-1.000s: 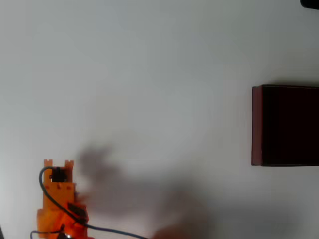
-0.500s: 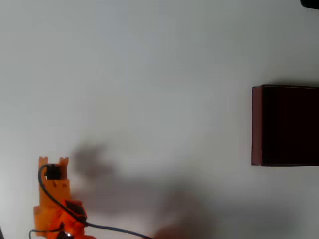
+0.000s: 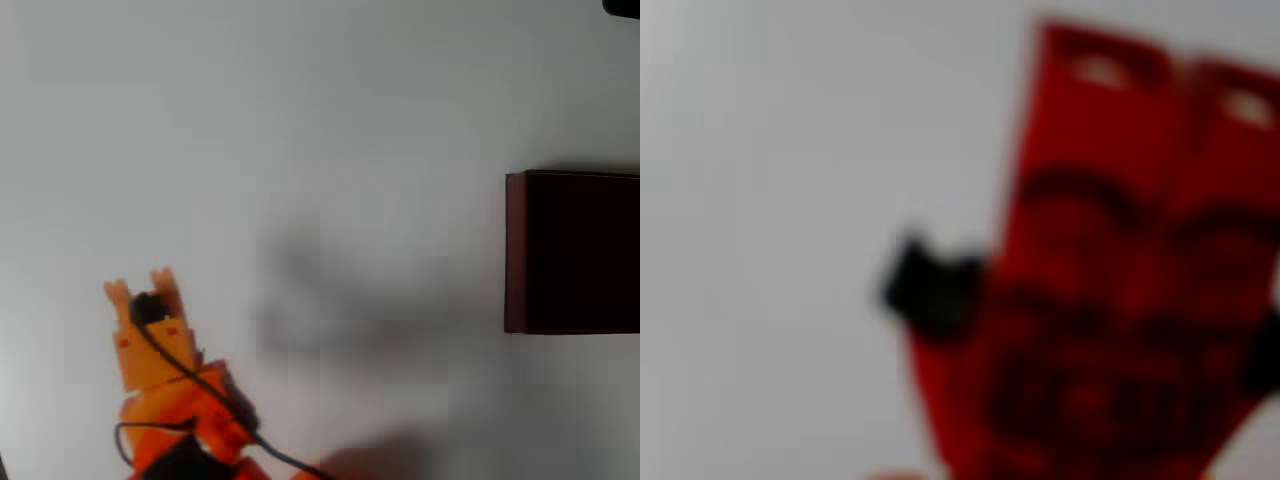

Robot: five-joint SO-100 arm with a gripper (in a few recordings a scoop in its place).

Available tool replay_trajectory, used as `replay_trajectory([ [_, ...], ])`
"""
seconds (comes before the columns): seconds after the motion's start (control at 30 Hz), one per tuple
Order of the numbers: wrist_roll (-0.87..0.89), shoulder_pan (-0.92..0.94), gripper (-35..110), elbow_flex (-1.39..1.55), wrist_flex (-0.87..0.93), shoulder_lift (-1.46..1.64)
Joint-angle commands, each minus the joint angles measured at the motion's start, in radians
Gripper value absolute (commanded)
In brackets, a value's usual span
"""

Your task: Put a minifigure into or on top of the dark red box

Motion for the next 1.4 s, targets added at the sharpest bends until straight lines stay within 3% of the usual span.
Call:
replay_trajectory([
  [0.0, -0.275, 0.232, 1, -0.014, 0.06, 0.199],
  [0.13, -0.581, 0.546, 0, -0.057, 0.083, 0.278],
  [0.3, -0.925, 0.851, 0, -0.242, 0.074, 0.123],
  [0.53, -1.216, 1.092, 1, -0.29, -0.187, -0.103],
  [0.73, -1.276, 1.216, 0, -0.408, -0.333, -0.456],
  [0.97, -1.327, 1.341, 0, -0.641, -0.36, -0.841],
  [1.1, -1.347, 1.382, 6, -0.802, -0.273, -1.023],
  [1.37, -1.351, 1.324, 11, -0.876, -0.207, -1.04],
])
